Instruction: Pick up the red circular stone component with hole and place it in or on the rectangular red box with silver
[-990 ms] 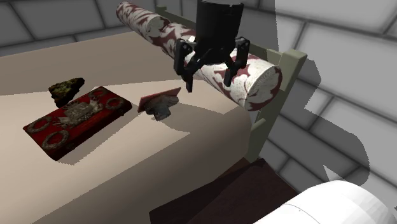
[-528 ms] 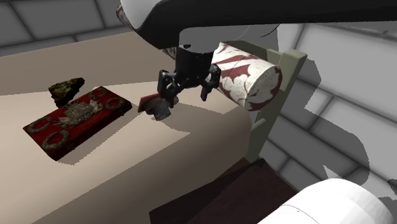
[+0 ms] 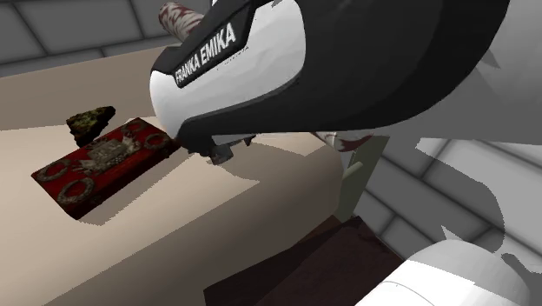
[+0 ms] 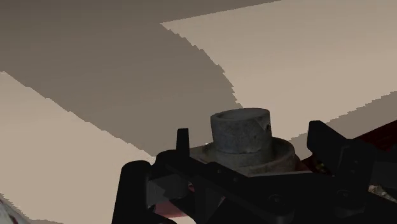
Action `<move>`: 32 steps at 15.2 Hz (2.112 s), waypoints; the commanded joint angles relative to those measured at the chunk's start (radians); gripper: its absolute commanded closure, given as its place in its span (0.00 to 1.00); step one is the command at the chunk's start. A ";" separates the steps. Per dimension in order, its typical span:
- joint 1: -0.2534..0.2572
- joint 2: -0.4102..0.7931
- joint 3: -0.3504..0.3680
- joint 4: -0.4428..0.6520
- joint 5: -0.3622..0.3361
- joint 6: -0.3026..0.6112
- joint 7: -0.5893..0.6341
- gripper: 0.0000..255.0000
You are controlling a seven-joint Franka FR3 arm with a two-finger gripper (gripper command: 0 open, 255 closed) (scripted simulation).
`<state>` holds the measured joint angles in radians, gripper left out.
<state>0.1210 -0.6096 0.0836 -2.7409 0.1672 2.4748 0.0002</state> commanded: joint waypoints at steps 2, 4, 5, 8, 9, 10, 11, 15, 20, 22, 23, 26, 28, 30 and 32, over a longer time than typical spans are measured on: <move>0.017 0.083 0.012 -0.020 0.014 0.152 -0.013 0.00; 0.020 0.116 0.013 -0.023 0.018 0.188 -0.015 0.00; 0.021 0.133 0.014 -0.023 0.020 0.206 -0.017 0.00; 0.026 0.185 0.015 -0.024 0.026 0.259 -0.021 0.00; 0.026 0.195 0.015 -0.024 0.027 0.269 -0.022 0.00; 0.026 0.195 0.015 -0.024 0.027 0.269 -0.021 0.00; 0.027 0.195 0.015 -0.024 0.027 0.269 -0.022 0.00; 0.027 0.195 0.015 -0.024 0.027 0.269 -0.022 0.00; 0.026 0.195 0.015 -0.024 0.027 0.269 -0.022 1.00; 0.026 0.195 0.015 -0.024 0.027 0.269 -0.022 1.00; 0.026 0.195 0.015 -0.024 0.027 0.269 -0.022 1.00; 0.027 0.195 0.015 -0.024 0.027 0.269 -0.022 1.00; 0.022 0.173 0.016 -0.011 0.021 0.234 -0.016 1.00; 0.019 0.151 0.017 0.002 0.016 0.199 -0.012 1.00; 0.015 0.131 0.017 0.017 0.011 0.165 -0.008 1.00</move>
<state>0.1381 -0.4708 0.1015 -2.7321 0.1808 2.6544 -0.0086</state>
